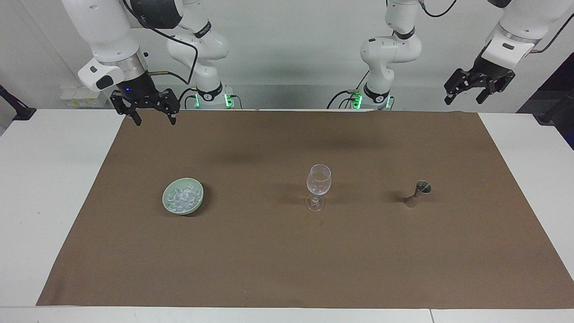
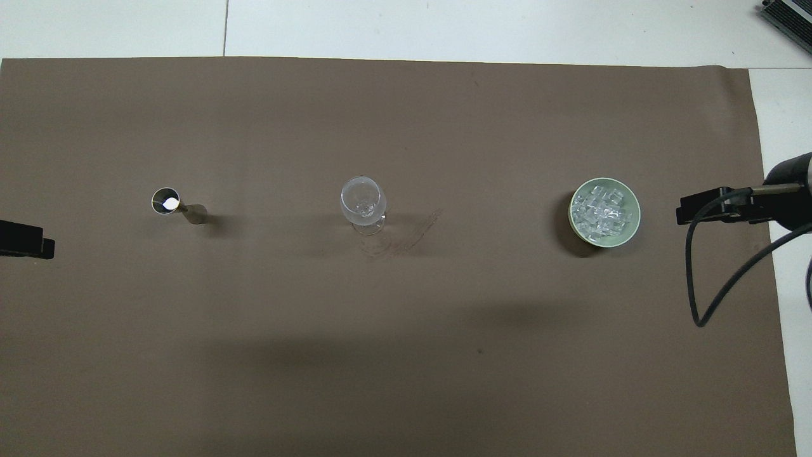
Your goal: Pour wine and add ice with both arms
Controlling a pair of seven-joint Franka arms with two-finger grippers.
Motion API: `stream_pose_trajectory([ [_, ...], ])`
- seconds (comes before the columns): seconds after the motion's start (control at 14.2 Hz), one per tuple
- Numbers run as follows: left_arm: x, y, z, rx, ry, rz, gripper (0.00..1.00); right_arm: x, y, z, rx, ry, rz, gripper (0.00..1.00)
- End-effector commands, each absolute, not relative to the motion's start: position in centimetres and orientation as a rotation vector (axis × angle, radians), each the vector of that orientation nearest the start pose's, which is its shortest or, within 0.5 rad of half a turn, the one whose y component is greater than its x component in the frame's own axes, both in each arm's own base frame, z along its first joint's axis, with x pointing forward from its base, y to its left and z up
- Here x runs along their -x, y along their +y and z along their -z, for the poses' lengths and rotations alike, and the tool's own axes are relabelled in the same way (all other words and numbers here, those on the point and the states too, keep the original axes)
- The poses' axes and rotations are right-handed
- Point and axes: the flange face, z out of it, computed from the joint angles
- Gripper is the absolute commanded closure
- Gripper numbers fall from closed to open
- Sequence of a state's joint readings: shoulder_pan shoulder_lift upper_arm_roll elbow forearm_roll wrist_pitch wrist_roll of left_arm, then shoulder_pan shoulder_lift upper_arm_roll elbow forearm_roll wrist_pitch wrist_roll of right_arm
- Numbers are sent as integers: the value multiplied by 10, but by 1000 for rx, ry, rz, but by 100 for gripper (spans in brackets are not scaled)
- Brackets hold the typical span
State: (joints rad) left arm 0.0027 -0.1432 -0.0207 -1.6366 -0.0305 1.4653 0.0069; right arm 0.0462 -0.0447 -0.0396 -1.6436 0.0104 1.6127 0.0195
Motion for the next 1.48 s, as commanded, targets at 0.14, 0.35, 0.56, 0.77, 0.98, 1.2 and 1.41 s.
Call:
stream_pose_trajectory([
  [0.14,-493,-21,-660,3152,91,-49,0,-542,2,-620,3110,56,23,0],
  [0.35,-493,-21,-665,3151,111,-32,0,-542,3,-620,3110,54,23,0],
  [0.56,-493,-18,-667,3153,79,-22,0,-542,3,-621,3110,54,25,0],
  [0.77,-492,-19,-668,3154,80,-15,0,-542,3,-620,3110,54,23,0],
  [0.98,-503,-12,-654,3256,-32,-22,0,-542,3,-620,3110,54,23,0],
  [1.2,-528,0,-629,3279,-553,-71,0,-542,3,-620,3110,54,23,0],
  [1.41,-554,19,-596,3301,-887,-150,0,-542,3,-621,3110,54,25,0],
])
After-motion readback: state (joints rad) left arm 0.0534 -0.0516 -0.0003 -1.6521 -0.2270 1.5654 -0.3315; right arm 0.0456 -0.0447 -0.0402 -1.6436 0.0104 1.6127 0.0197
